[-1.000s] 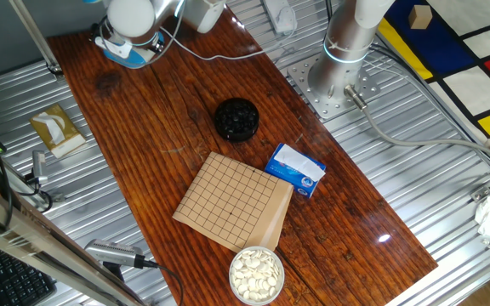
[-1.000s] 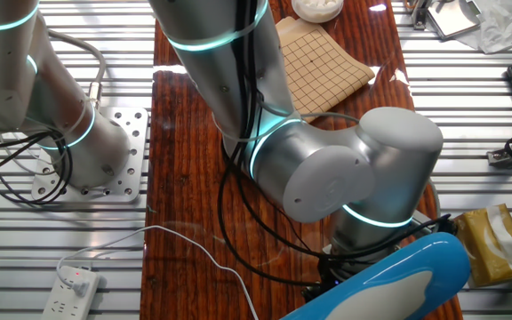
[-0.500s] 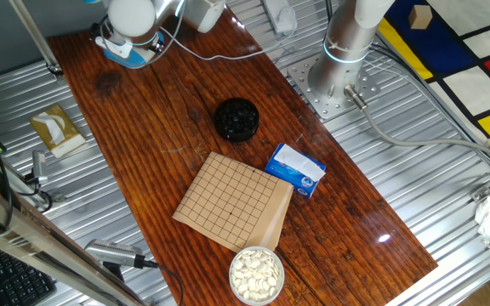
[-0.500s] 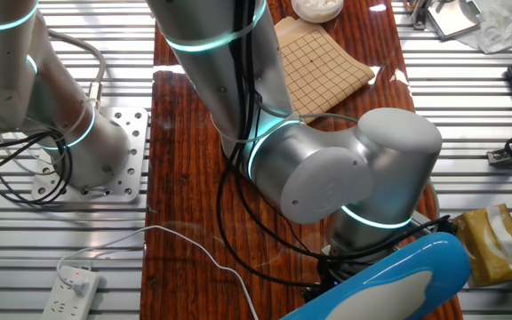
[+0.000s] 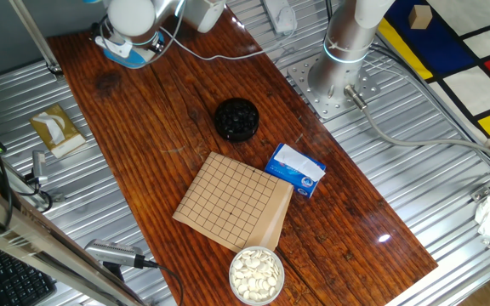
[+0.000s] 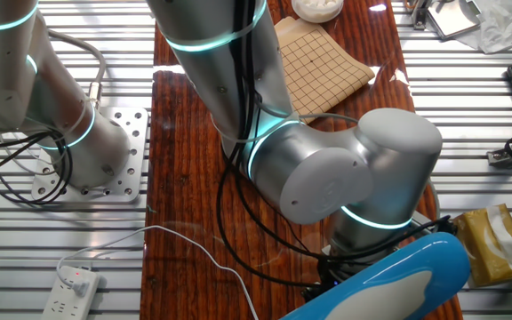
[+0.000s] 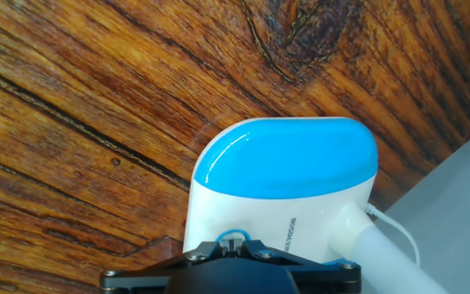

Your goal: Turn on the desk lamp by pressing the button

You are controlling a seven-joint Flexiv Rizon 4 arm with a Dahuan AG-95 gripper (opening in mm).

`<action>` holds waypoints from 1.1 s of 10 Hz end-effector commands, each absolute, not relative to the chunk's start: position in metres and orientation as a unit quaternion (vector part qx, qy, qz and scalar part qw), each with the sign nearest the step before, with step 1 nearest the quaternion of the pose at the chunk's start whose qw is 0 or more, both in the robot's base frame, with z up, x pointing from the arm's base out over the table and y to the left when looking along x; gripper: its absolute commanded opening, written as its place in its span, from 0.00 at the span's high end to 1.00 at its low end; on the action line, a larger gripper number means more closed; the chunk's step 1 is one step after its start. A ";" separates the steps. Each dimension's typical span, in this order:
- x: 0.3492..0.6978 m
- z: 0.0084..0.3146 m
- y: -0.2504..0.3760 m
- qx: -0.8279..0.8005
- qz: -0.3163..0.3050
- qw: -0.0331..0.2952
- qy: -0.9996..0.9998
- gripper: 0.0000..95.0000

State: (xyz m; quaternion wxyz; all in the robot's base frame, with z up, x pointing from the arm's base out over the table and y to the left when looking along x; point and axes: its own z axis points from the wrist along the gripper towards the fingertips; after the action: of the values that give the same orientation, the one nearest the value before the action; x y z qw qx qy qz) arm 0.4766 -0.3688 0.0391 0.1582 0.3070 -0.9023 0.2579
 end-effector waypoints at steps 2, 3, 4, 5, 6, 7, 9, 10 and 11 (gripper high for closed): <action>0.473 0.017 -0.384 0.308 0.256 0.155 -0.903 1.00; 0.473 0.015 -0.385 0.309 0.256 0.152 -0.903 1.00; 0.473 0.015 -0.385 0.310 0.257 0.152 -0.903 1.00; 0.472 0.015 -0.386 0.313 0.259 0.150 -0.901 1.00; 0.472 0.015 -0.386 0.314 0.259 0.149 -0.901 1.00; 0.472 0.015 -0.386 0.314 0.258 0.149 -0.902 1.00; 0.472 0.016 -0.386 0.316 0.259 0.150 -0.900 1.00; 0.472 0.016 -0.386 0.318 0.260 0.151 -0.899 1.00; 0.472 0.017 -0.387 0.321 0.258 0.152 -0.899 1.00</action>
State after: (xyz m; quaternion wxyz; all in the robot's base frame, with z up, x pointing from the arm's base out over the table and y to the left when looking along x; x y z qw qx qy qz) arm 0.4724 -0.3736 0.0402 0.1548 0.3235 -0.8971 0.2580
